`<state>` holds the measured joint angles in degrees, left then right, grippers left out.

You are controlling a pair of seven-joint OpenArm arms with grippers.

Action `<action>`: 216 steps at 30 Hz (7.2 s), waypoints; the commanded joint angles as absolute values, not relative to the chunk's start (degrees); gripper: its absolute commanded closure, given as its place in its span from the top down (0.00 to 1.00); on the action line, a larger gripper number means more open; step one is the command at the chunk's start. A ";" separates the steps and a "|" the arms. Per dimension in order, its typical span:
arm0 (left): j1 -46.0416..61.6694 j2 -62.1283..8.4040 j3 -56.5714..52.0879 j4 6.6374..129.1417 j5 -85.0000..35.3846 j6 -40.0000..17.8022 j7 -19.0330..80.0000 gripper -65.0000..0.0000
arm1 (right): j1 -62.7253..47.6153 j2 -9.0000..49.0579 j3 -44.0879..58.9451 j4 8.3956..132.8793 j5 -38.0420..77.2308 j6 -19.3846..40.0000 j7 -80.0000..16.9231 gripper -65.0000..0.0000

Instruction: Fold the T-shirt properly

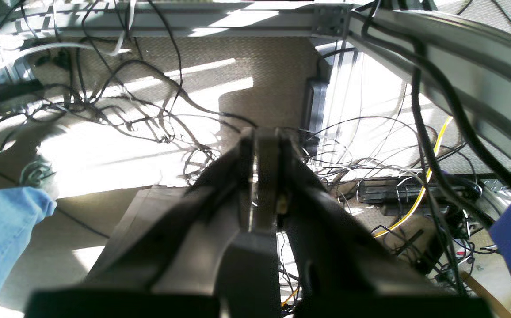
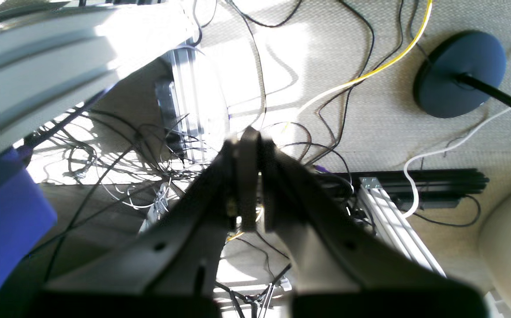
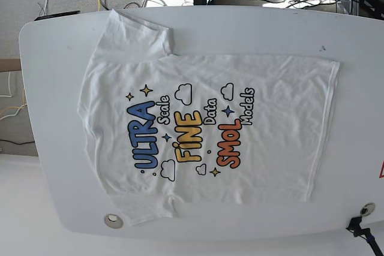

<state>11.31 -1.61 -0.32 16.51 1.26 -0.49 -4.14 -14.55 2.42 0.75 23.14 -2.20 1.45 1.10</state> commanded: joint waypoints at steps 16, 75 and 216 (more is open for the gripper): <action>40.31 -5.23 -6.11 53.58 0.84 -10.86 -4.00 0.49 | -44.09 4.09 0.84 64.22 -1.98 1.36 0.92 0.24; 41.80 -4.97 -26.77 114.33 -14.90 -23.43 7.34 0.49 | -47.69 2.95 7.78 116.09 18.42 1.45 -5.85 0.65; 24.92 -13.05 -42.07 93.23 -29.58 -40.00 47.16 0.00 | -49.01 10.59 15.69 111.87 64.48 3.12 -31.08 0.00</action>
